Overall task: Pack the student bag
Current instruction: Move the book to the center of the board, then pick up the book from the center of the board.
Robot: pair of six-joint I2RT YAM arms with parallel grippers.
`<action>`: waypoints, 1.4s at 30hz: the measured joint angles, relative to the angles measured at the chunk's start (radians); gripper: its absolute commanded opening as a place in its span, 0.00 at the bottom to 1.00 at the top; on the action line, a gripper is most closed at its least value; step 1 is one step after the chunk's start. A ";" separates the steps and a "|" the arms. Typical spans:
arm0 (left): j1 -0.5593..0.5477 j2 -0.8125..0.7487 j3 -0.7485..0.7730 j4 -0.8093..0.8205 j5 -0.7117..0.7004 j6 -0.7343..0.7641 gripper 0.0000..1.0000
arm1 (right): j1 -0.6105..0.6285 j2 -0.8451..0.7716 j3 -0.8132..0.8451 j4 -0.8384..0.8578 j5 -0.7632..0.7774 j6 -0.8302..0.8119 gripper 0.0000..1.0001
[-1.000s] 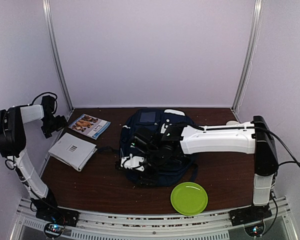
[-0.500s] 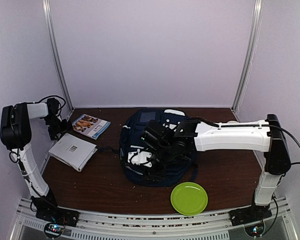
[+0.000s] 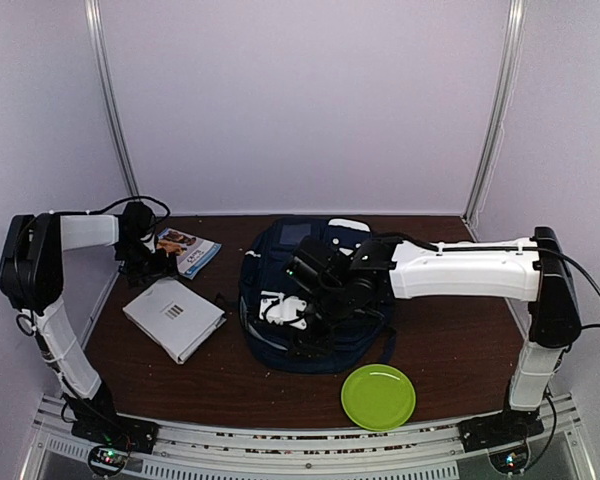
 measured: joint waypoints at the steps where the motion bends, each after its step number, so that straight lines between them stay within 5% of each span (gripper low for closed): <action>1: -0.024 -0.019 -0.025 0.005 0.003 -0.006 0.95 | -0.003 0.000 0.000 0.000 -0.001 0.001 0.54; 13: -0.307 -0.121 -0.163 0.134 -0.005 -0.051 0.98 | -0.063 0.047 0.073 0.004 -0.090 0.093 0.50; 17: -0.328 -0.189 -0.164 0.113 -0.125 -0.053 0.98 | -0.082 0.049 0.075 0.009 -0.097 0.126 0.50; 24: -0.294 -0.551 -0.168 0.082 -0.387 -0.038 0.91 | -0.085 0.053 0.119 -0.005 -0.084 0.151 0.55; 30: -0.254 -0.673 -0.274 0.041 -0.319 -0.099 0.82 | -0.085 0.284 0.549 -0.118 -0.091 0.161 0.55; 42: -0.259 -0.839 -0.629 0.026 -0.087 -0.316 0.72 | -0.085 0.605 0.782 -0.142 -0.194 0.323 0.54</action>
